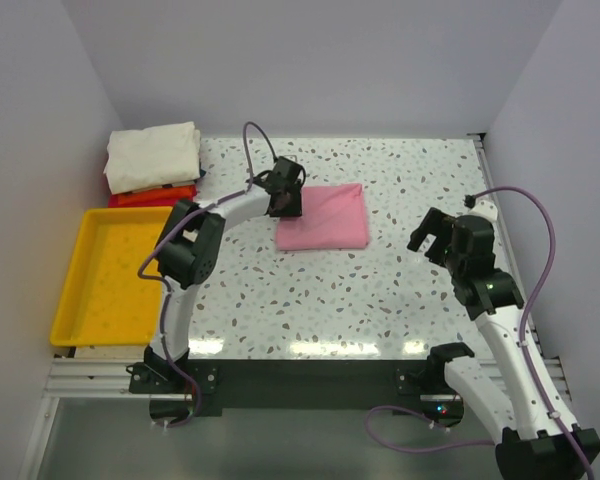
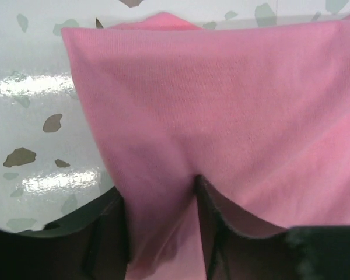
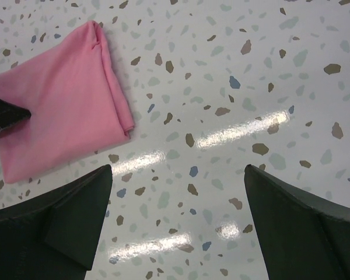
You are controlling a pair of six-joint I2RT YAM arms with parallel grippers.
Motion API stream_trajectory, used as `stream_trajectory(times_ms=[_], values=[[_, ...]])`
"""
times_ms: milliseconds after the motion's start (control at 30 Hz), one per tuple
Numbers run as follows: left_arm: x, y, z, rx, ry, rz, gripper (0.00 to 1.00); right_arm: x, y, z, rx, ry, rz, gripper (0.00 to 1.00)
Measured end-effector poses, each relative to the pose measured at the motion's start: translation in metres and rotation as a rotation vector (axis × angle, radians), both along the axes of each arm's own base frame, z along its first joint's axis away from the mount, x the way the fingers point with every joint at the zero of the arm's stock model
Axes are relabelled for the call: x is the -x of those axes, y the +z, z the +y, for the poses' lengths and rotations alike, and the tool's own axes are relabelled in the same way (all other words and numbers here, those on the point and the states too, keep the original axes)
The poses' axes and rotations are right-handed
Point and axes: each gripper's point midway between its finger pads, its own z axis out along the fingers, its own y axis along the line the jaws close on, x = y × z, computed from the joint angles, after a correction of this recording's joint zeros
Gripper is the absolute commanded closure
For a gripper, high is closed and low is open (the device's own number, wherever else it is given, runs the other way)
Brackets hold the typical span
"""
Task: Fold and stack the t-shirts
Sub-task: Neatly place the folded tshirt to the corner
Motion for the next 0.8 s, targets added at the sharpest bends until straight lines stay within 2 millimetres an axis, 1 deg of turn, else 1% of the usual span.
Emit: stream_trajectory(times_ms=[100, 133, 200, 233, 333, 433, 533, 633, 700, 800], values=[[-0.003, -0.001, -0.004, -0.003, -0.002, -0.004, 0.68, 0.0, 0.0, 0.0, 0.004, 0.003, 0.001, 0.01], [-0.004, -0.001, -0.005, -0.006, -0.002, -0.003, 0.78, 0.0, 0.0, 0.0, 0.007, 0.004, 0.001, 0.01], [-0.005, -0.001, -0.008, -0.009, -0.004, -0.004, 0.91, 0.0, -0.001, -0.001, 0.01, 0.005, 0.002, 0.01], [-0.006, 0.0, -0.008, -0.017, -0.004, -0.007, 1.0, 0.0, -0.001, 0.0, 0.01, 0.006, 0.003, 0.01], [-0.007, 0.001, -0.007, -0.046, -0.003, -0.011, 1.0, 0.001, -0.004, -0.001, 0.016, 0.008, 0.01, 0.02], [-0.008, 0.002, 0.001, -0.106, -0.004, -0.022, 1.0, 0.002, -0.007, -0.001, 0.018, 0.009, 0.018, 0.01], [-0.011, 0.005, 0.021, -0.227, 0.001, -0.051, 1.0, 0.002, -0.007, -0.001, 0.02, 0.011, 0.018, 0.01], [-0.018, 0.012, 0.049, -0.39, -0.01, -0.086, 1.0, 0.002, -0.008, -0.001, 0.023, 0.013, 0.019, 0.02], [-0.023, 0.02, 0.065, -0.471, -0.02, -0.109, 1.0, 0.002, -0.008, -0.001, 0.024, 0.013, 0.019, 0.01], [-0.035, 0.041, 0.094, -0.585, -0.02, -0.149, 1.0, 0.001, -0.009, -0.001, 0.027, 0.015, 0.024, 0.01]])
